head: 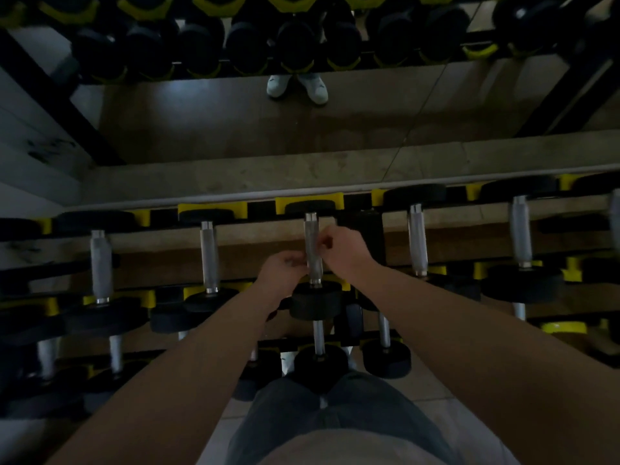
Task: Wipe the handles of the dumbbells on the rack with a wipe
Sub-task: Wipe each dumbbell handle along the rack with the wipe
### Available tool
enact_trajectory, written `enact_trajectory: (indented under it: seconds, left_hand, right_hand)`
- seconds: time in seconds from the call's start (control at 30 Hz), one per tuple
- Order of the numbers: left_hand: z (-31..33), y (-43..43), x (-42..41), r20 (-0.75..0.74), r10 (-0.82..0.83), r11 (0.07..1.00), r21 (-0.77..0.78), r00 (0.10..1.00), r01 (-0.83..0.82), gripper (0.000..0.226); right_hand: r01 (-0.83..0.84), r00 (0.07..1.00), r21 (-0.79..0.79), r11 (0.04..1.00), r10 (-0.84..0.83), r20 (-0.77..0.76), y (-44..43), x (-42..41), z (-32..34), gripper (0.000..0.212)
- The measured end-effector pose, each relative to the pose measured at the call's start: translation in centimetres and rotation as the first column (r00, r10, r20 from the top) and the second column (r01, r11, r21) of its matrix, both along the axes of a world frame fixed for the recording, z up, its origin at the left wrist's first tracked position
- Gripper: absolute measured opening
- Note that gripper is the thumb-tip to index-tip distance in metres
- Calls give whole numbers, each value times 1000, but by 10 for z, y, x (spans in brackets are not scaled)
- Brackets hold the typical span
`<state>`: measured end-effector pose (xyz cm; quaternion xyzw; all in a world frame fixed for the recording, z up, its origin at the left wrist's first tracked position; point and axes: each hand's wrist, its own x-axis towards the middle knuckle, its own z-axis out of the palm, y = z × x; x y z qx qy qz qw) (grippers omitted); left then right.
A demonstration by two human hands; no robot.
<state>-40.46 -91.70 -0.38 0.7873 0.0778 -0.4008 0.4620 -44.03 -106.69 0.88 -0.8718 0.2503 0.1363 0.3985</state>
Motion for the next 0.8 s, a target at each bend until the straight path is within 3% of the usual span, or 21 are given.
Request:
enact_trajectory:
  seconds: [0.13, 0.2, 0.3, 0.37, 0.43, 0.6, 0.8]
  left_hand:
    - [8, 7, 0, 15, -68, 998, -16, 998, 68, 16]
    - [14, 9, 1, 17, -99, 995, -16, 995, 99, 14]
    - [24, 8, 2, -6, -187, 982, -30, 982, 187, 25]
    - [30, 5, 1, -17, -256, 965, -59, 966, 255, 29]
    - [35, -2, -2, -13, -303, 951, -65, 953, 301, 26]
    - [47, -20, -11, -87, -283, 957, -98, 955, 274, 29]
    - [54, -51, -29, -132, -195, 969, -177, 972, 170, 21]
  right_hand:
    - [-205, 967, -51, 977, 194, -165, 8, -24, -8, 12]
    - [-215, 960, -9, 977, 209, -189, 6, -32, -3, 11]
    - [120, 991, 215, 969, -104, -83, 3, -42, 11, 13]
    - [293, 953, 432, 853, -298, -59, 5, -48, 21, 17]
    - [350, 922, 527, 774, -384, -49, 7, -55, 27, 20]
    - [405, 893, 463, 789, -450, -13, -2, -68, 36, 22]
    - [448, 887, 185, 875, -460, 25, -32, -86, 44, 16]
